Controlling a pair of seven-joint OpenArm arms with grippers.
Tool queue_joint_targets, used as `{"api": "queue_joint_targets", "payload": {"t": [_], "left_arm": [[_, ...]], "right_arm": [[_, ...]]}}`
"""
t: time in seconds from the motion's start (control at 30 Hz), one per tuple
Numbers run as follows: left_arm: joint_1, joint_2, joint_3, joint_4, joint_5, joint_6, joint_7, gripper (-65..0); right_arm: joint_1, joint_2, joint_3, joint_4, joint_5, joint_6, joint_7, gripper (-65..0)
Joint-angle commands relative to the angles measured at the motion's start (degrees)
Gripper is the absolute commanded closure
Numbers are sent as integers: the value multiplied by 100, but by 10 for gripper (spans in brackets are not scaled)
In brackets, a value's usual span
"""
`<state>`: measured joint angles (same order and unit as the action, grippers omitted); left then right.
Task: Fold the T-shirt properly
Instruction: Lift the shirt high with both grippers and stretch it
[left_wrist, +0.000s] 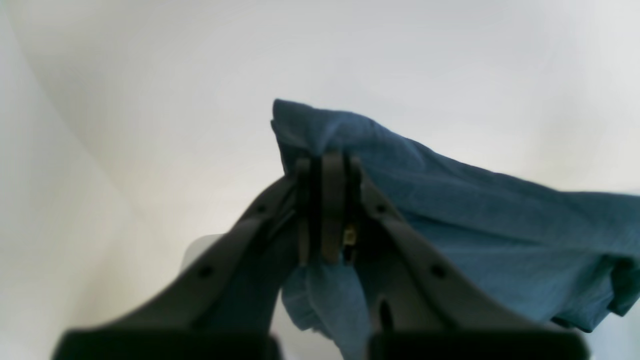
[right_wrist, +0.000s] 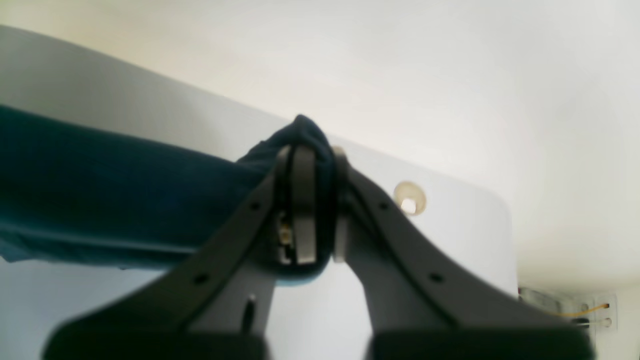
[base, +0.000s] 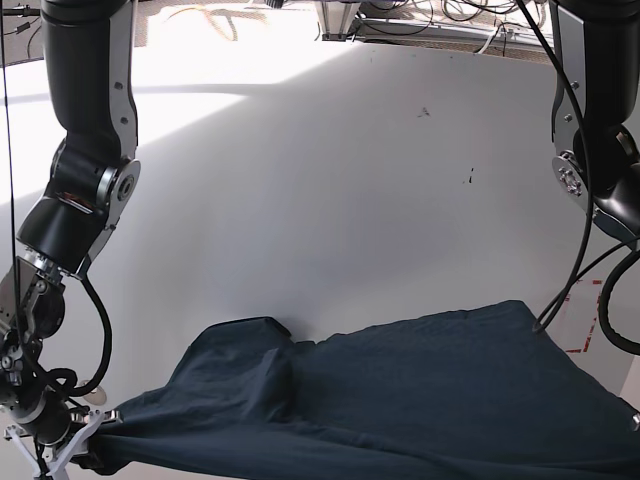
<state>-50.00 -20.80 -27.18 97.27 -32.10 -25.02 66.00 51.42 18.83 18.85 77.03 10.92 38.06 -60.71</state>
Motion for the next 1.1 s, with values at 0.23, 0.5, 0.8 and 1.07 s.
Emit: {"api": "queue_joint_targets", "payload": {"t": [0.23,0.5,0.8,1.07], "left_arm": [[-701,-175,-328,-571,-39,27,-204,0],[-631,-175,-328,-598,-39,27,-195,0],[-358,-166,-337,-624,-39,18,-222,0],[107,-149,-302,-615,-47,18,-433,0]], "right_arm": [[1377,363,-334,-341,38,-31,141,0],[1421,398,-439,-262,47,-31,124,0],[1131,425,-413,-77,47,-31,115,0],[735,442,-404,222,91,-31,0,0]]}}
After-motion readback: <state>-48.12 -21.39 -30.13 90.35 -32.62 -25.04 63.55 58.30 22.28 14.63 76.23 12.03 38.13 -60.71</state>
